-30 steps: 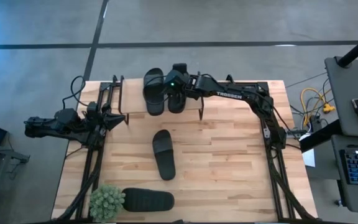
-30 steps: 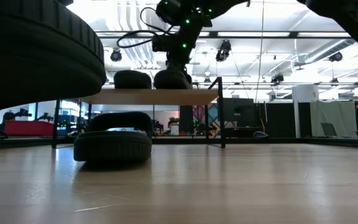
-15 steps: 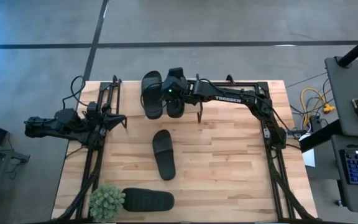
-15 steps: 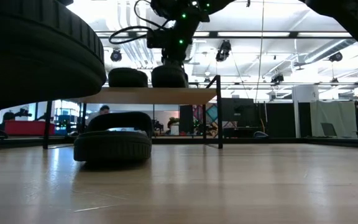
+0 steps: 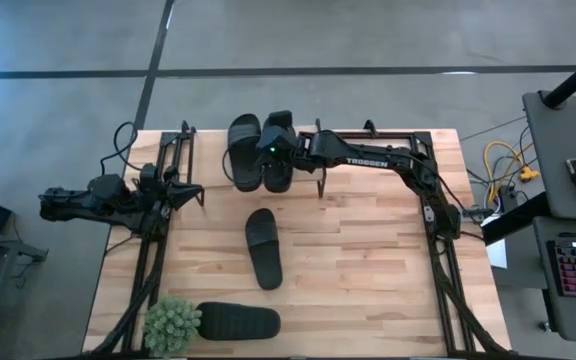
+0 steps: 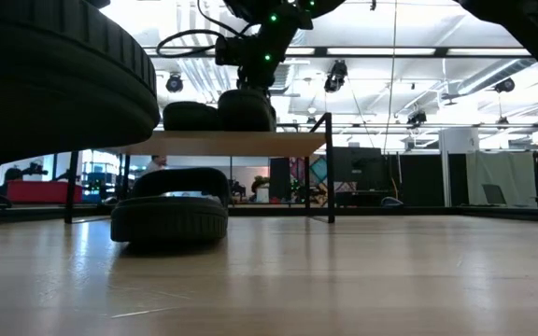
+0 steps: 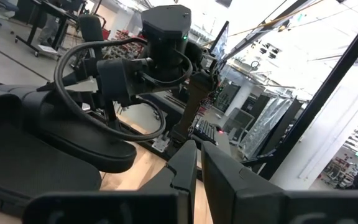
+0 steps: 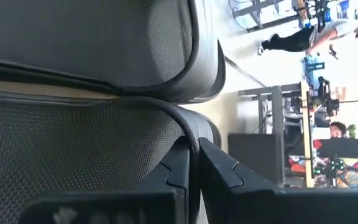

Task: Pick and place slides into the shelf
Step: Put the black slide on the shelf, then adjust the black slides on the shelf

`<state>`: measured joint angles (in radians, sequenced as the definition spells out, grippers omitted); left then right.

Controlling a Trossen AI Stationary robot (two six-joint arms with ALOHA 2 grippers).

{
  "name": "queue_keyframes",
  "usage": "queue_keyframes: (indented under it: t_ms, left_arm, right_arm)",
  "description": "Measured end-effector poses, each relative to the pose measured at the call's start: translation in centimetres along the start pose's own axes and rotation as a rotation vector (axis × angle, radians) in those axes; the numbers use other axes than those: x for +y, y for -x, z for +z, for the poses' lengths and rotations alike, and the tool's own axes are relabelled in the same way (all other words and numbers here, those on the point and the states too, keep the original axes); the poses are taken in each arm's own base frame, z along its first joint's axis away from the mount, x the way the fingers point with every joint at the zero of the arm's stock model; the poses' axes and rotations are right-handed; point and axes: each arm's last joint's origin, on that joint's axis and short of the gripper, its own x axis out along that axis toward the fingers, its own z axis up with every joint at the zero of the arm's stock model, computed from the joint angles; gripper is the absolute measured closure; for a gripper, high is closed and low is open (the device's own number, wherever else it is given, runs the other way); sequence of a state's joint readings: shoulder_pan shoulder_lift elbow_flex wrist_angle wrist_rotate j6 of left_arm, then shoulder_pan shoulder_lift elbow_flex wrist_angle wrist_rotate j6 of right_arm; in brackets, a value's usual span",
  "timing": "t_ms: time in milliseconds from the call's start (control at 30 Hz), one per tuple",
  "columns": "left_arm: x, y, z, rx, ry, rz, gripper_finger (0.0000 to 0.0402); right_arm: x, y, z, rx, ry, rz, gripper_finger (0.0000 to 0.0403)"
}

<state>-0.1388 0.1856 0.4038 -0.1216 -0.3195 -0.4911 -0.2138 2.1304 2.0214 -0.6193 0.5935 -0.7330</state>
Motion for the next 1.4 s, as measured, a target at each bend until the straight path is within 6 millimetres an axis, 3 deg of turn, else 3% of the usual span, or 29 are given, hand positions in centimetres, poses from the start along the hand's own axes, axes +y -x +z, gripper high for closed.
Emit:
queue_keyframes:
  t_ms: [433, 700, 933, 1067, 1167, 1267, 1400]
  left_arm:
    - [0.0, 0.0, 0.0, 0.001, -0.001, 0.000, 0.0391]
    - [0.0, 0.0, 0.0, 0.001, -0.001, -0.001, 0.0391]
    - [0.0, 0.0, -0.1, 0.008, -0.004, 0.003, 0.0391]
    - [0.2, 0.0, -0.4, 0.042, -0.016, 0.021, 0.0391]
    - [0.2, 0.0, -0.4, 0.045, -0.017, 0.022, 0.0391]
    - [0.3, 0.1, -0.4, 0.043, -0.017, 0.022, 0.0391]
    - [0.2, 0.1, -0.4, 0.043, -0.025, 0.021, 0.0391]
  right_arm:
    - [0.5, 0.7, 0.6, -0.007, -0.011, 0.002, 0.0307]
    - [0.1, 1.7, 1.2, -0.016, -0.028, -0.022, 0.0295]
    - [0.1, 3.5, 1.6, 0.018, -0.171, -0.030, 0.0296]
    - [0.5, 5.2, 2.1, 0.033, -0.347, 0.007, 0.0294]
    - [0.9, 7.0, 2.2, 0.064, -0.536, 0.124, 0.0294]
    - [1.6, 8.2, 2.2, 0.095, -0.727, 0.387, 0.0297]
    - [3.5, 9.2, 2.8, 0.125, -0.808, 0.700, 0.0306]
